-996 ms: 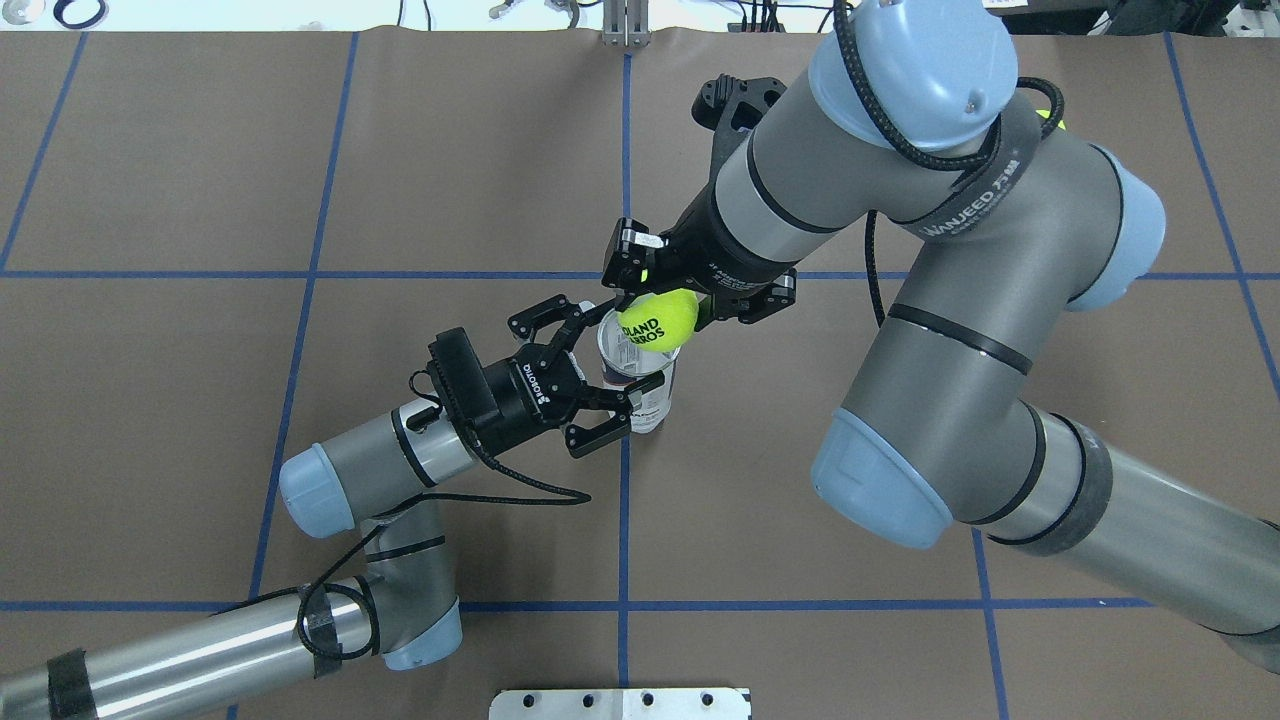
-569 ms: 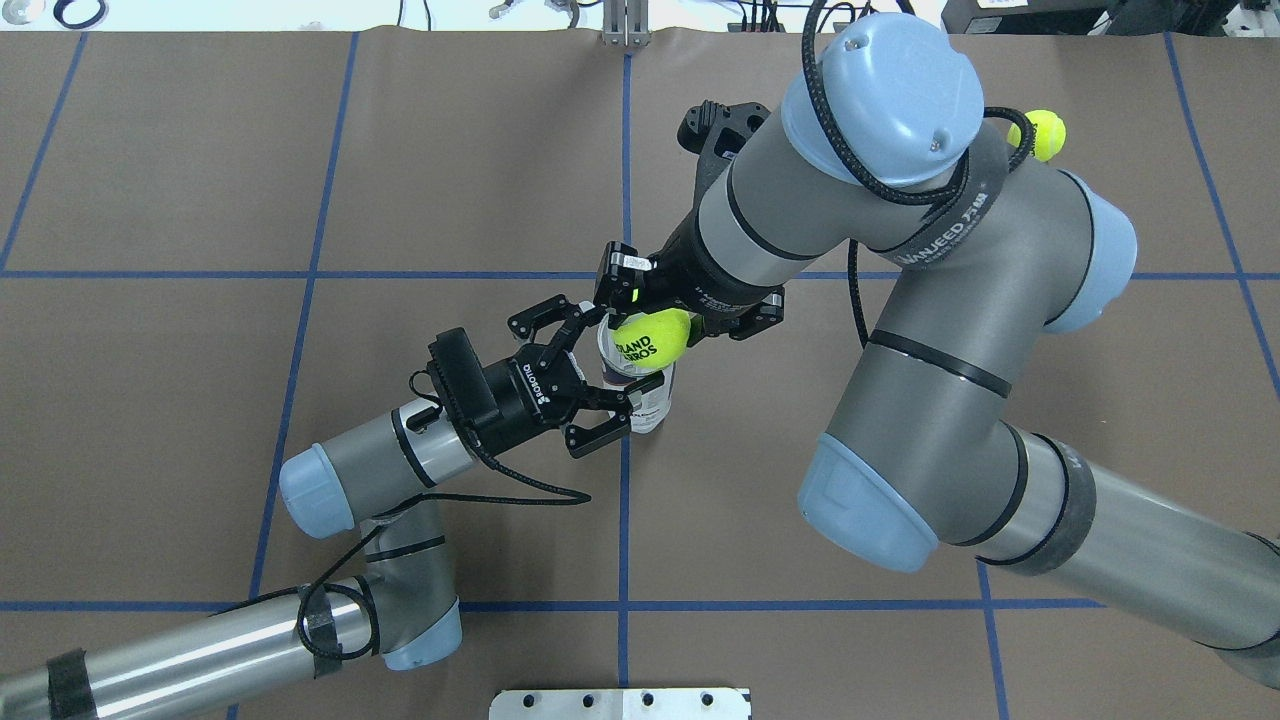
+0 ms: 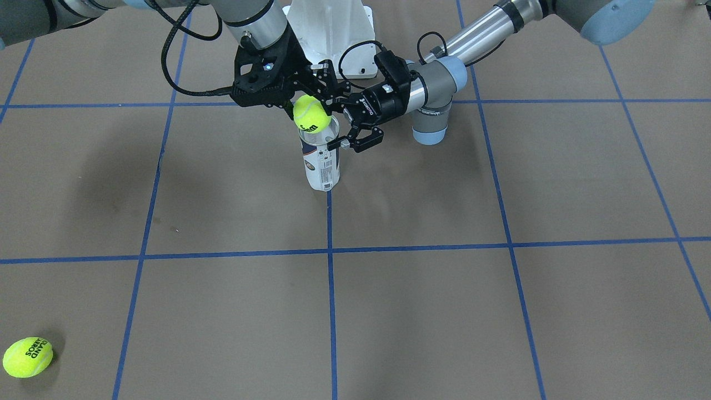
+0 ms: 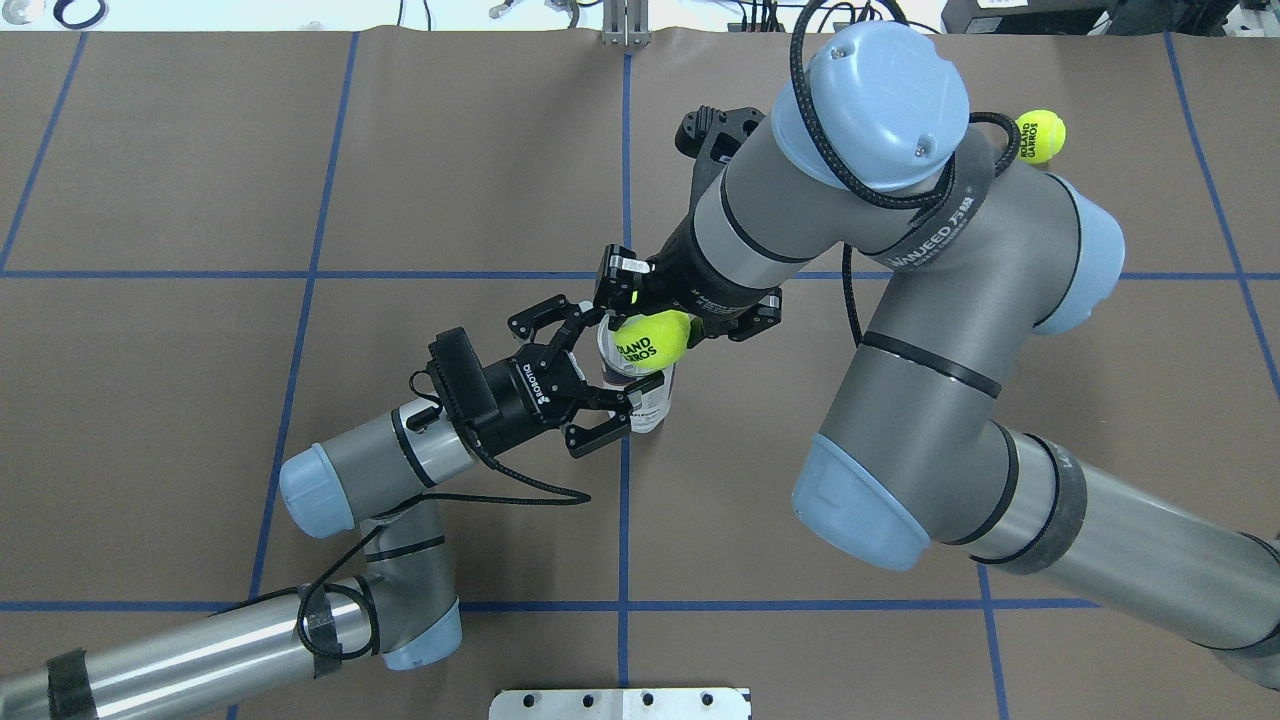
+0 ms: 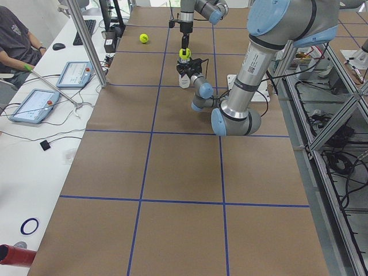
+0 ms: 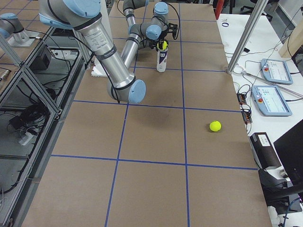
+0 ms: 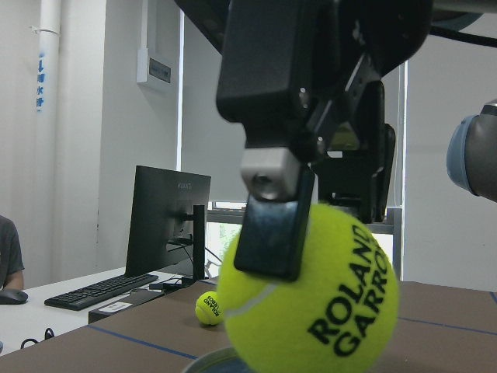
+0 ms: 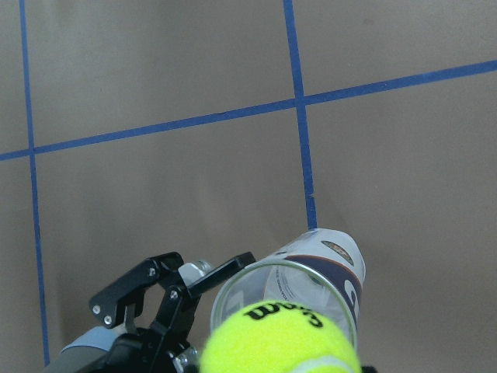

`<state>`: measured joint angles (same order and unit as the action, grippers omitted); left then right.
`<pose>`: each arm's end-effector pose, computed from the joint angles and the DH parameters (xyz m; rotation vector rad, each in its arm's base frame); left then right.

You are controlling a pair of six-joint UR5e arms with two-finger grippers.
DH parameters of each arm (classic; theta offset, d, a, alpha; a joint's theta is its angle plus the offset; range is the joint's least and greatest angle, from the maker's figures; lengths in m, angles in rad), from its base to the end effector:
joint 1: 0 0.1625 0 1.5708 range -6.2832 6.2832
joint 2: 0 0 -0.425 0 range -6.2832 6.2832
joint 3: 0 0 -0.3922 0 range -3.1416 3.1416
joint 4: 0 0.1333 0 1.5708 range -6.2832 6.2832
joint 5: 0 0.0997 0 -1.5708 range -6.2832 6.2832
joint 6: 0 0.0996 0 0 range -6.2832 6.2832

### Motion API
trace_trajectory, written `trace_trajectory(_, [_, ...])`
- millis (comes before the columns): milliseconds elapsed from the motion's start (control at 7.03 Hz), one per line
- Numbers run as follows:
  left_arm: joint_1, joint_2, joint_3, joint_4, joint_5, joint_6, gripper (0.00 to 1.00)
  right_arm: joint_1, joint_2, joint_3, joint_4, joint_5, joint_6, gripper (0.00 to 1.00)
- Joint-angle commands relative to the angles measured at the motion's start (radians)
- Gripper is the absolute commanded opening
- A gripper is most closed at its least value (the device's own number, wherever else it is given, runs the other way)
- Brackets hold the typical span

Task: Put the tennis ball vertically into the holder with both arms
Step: 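Open the right gripper to drop the ball into the can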

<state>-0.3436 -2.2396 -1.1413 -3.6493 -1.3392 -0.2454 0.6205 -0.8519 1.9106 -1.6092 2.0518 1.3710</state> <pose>0.5574 -0.3653 0.2640 1.7842 1.4592 0.2380 -0.4370 -0.4195 0.1017 -0.0032 -1.0895 0.1330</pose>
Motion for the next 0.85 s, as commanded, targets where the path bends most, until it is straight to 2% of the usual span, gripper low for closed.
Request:
trace_trajectory(0, [0.000, 0.000, 0.000, 0.000, 0.000, 0.000, 0.87, -0.002, 0.004, -0.004, 0.000, -0.007, -0.001, 0.98])
trace_trajectory(711, [0.000, 0.002, 0.000, 0.000, 0.000, 0.000, 0.87, 0.005, -0.009, 0.007, 0.000, -0.001, -0.001, 0.98])
